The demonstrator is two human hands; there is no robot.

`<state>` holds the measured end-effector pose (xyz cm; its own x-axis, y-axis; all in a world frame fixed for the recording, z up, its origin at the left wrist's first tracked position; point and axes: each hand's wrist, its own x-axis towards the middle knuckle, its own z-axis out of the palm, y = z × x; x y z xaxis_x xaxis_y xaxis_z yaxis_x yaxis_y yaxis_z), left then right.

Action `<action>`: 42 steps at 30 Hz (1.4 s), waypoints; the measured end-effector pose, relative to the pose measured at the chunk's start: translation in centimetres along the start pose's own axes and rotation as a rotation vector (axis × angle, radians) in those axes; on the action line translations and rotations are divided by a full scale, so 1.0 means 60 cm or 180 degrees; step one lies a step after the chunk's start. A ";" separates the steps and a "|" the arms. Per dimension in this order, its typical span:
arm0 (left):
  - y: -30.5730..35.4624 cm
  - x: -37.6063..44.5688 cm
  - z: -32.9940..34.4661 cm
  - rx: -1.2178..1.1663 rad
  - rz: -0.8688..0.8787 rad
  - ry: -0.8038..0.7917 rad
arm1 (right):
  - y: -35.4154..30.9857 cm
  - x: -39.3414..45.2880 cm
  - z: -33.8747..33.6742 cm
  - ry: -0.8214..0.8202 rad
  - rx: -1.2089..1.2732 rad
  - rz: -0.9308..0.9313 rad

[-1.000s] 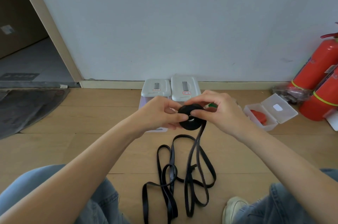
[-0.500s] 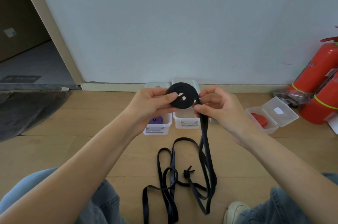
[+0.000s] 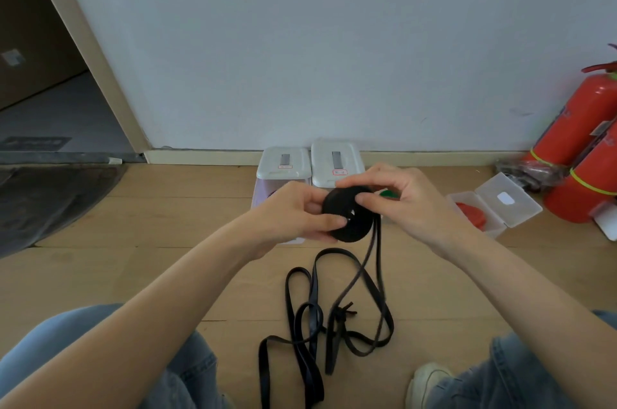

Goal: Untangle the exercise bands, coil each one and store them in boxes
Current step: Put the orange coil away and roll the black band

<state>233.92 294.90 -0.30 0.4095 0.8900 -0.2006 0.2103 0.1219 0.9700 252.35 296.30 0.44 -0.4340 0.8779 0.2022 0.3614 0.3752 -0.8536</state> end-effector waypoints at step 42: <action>0.002 0.006 -0.015 -0.0710 0.0384 0.0730 | 0.016 0.001 0.005 0.0568 0.1341 0.0471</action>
<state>233.32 295.63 -0.14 0.2038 0.9764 -0.0710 -0.0372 0.0802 0.9961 252.44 296.61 -0.48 -0.2415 0.9639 0.1117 0.0268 0.1217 -0.9922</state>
